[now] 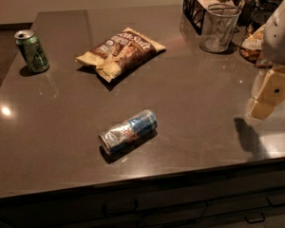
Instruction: Place redbull can upright
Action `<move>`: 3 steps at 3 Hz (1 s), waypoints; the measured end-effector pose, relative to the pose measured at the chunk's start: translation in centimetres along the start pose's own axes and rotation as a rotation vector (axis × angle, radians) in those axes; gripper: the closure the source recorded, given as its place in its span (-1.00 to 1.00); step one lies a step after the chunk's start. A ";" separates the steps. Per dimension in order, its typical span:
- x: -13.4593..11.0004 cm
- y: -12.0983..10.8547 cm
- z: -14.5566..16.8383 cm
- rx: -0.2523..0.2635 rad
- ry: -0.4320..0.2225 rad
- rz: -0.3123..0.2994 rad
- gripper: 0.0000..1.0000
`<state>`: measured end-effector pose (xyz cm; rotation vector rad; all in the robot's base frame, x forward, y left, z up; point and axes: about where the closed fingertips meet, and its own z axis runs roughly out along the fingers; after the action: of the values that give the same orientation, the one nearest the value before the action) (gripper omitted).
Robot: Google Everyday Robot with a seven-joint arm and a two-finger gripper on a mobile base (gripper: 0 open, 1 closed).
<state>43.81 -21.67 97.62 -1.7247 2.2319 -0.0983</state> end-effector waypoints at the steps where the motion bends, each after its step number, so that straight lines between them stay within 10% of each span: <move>1: 0.0 0.0 0.0 0.000 0.000 0.000 -1.00; 3: -3.6 1.8 -0.4 -0.013 -0.047 -0.124 -1.00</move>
Offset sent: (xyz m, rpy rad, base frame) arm -0.0043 0.0153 0.0032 0.0027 0.0101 0.0697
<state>42.81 -17.75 98.31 -1.8527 2.0960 -0.0709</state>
